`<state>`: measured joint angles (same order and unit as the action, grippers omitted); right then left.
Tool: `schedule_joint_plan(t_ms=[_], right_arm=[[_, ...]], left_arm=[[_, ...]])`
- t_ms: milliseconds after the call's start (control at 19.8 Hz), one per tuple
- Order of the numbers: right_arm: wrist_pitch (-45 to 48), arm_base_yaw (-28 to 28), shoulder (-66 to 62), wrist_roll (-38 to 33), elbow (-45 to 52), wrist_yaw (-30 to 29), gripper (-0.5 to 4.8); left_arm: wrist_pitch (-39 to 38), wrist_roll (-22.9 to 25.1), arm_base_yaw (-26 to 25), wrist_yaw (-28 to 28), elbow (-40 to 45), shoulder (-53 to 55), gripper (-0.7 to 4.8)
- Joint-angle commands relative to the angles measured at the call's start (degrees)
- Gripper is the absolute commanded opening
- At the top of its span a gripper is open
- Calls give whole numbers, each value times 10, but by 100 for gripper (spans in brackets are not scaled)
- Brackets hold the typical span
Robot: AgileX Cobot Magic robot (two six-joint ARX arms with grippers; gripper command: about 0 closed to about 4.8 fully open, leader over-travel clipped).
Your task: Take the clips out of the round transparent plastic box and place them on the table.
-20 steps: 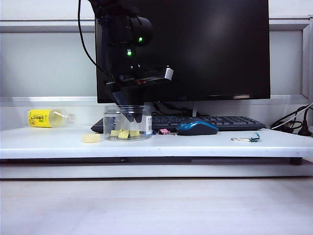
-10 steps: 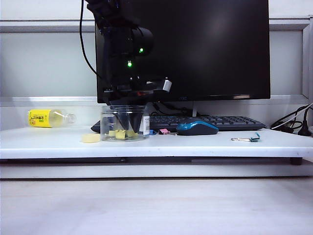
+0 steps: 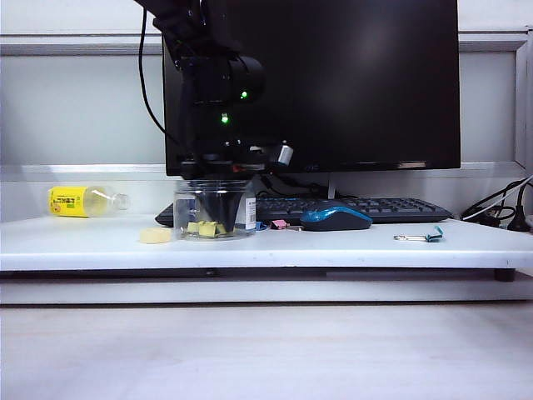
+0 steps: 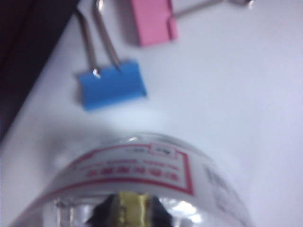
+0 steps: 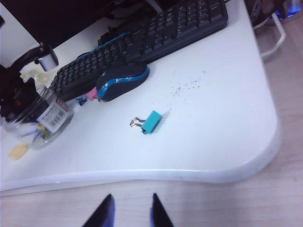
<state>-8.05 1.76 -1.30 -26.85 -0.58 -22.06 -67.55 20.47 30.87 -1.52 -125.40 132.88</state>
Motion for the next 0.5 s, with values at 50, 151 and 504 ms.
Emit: schedule_joint_plan(t_ms=[50, 151, 504], right_arm=[[4, 0, 0, 3, -1, 5, 107], [4, 0, 0, 3, -1, 5, 107], [4, 0, 0, 3, -1, 6, 107]], left_arm=[[5, -10, 0, -2, 8, 13, 115], [5, -10, 0, -2, 8, 12, 101], [5, -20, 1, -2, 7, -11, 79]])
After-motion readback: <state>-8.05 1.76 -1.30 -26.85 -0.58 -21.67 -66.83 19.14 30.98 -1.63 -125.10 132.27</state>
